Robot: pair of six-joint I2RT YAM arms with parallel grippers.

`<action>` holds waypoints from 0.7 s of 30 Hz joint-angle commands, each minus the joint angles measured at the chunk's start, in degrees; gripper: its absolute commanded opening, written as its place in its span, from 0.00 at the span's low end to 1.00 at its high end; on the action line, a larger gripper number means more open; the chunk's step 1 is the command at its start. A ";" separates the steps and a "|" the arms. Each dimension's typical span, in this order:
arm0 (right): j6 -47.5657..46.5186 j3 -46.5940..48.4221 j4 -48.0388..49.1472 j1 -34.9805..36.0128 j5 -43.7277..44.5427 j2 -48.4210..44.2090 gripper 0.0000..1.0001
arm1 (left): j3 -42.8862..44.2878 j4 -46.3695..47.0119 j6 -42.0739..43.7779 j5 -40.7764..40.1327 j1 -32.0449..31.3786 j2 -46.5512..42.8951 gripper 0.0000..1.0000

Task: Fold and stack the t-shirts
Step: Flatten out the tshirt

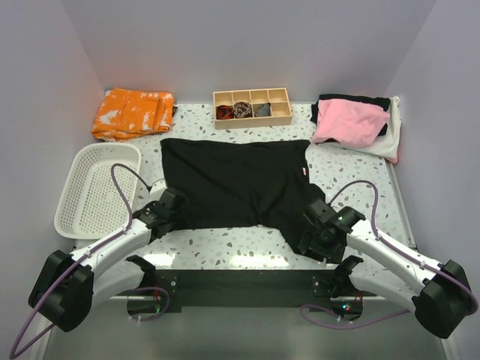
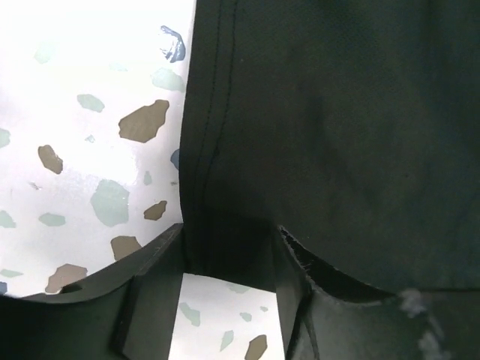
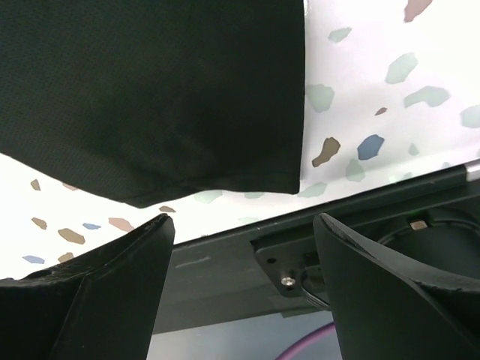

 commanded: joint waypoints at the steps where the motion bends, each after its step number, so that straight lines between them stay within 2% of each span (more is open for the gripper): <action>1: 5.51 -3.81 -1.29 -0.14 -2.50 -1.39 0.79 | -2.02 1.11 1.18 5.26 0.25 1.25 0.44; 4: 6.83 -4.43 -0.41 -0.14 -1.10 -1.04 0.79 | -1.84 1.20 1.70 5.26 0.25 1.25 0.36; 11: 7.63 -3.99 2.66 -0.05 6.97 1.95 0.78 | -1.75 2.34 2.06 5.17 0.25 2.04 0.36; 17: 7.37 -5.84 5.31 -0.14 7.70 0.98 0.75 | -2.28 3.40 1.71 4.73 0.25 1.07 0.34; 21: 6.75 -6.45 7.77 -0.14 8.57 0.28 0.69 | -2.54 3.66 1.71 5.00 0.25 1.34 0.30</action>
